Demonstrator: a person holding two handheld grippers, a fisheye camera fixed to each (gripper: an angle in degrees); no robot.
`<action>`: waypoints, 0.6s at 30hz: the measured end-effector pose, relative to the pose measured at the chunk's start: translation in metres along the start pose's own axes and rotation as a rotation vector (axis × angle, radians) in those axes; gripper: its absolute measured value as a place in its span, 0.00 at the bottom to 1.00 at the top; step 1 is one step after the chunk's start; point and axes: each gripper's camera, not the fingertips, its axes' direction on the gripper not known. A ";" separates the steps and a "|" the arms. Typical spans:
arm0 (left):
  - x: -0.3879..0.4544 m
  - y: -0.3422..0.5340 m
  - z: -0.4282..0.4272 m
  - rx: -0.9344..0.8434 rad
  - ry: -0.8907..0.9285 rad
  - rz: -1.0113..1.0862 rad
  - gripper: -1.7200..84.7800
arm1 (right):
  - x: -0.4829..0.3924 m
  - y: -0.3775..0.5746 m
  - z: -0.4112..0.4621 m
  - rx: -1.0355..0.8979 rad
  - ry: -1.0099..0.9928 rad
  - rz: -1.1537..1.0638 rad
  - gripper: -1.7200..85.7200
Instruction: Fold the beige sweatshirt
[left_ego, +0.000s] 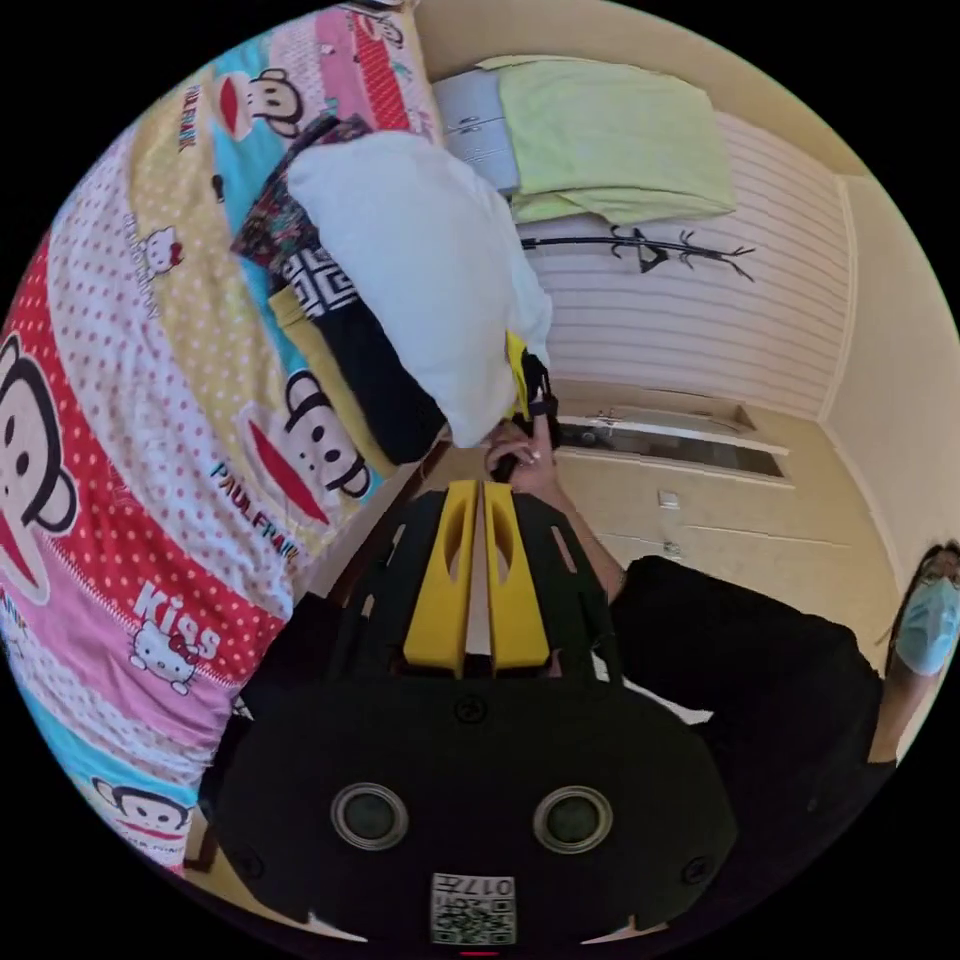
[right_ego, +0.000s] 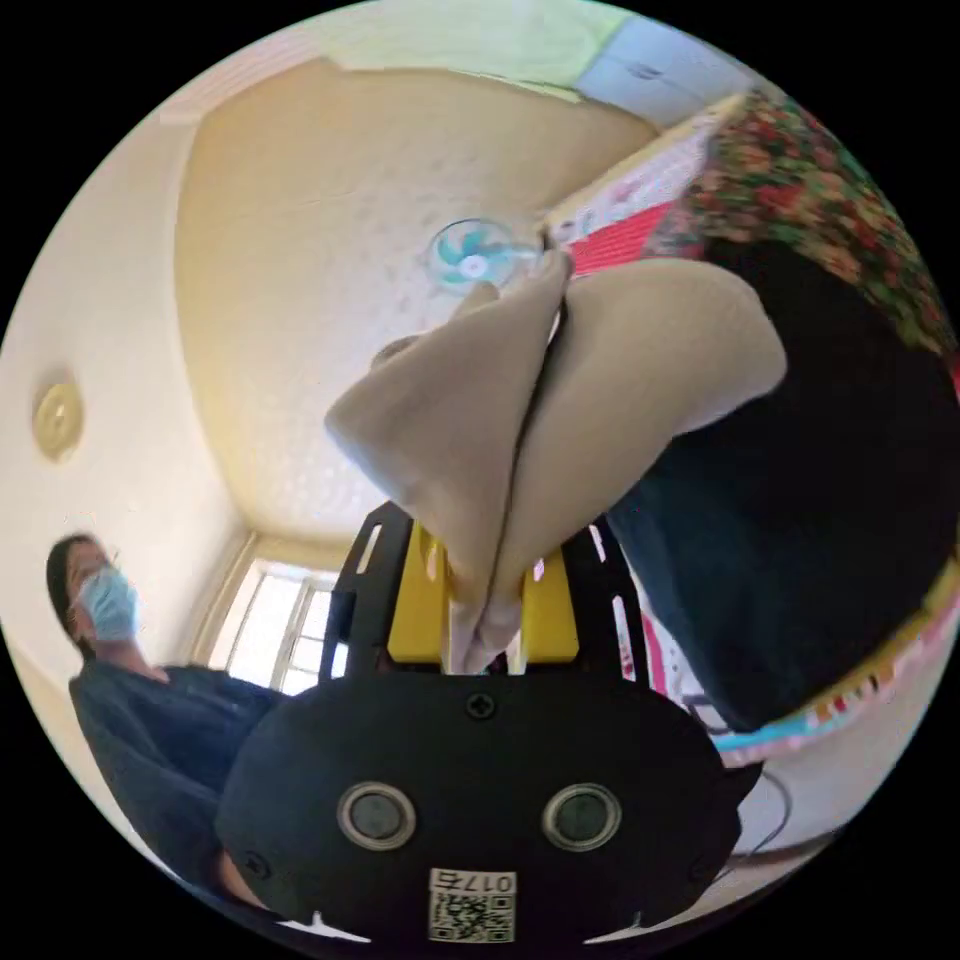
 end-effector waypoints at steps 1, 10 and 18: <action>-0.026 0.013 -0.006 -0.003 -0.047 -0.068 0.01 | 0.014 0.006 -0.013 0.047 0.050 0.088 0.13; -0.203 0.246 -0.151 0.019 -0.359 -0.866 0.01 | 0.000 0.114 -0.015 -0.017 0.474 -0.016 0.04; -0.219 0.440 -0.199 0.436 -0.147 -1.043 0.01 | -0.106 0.193 0.164 -0.632 0.484 -0.541 0.03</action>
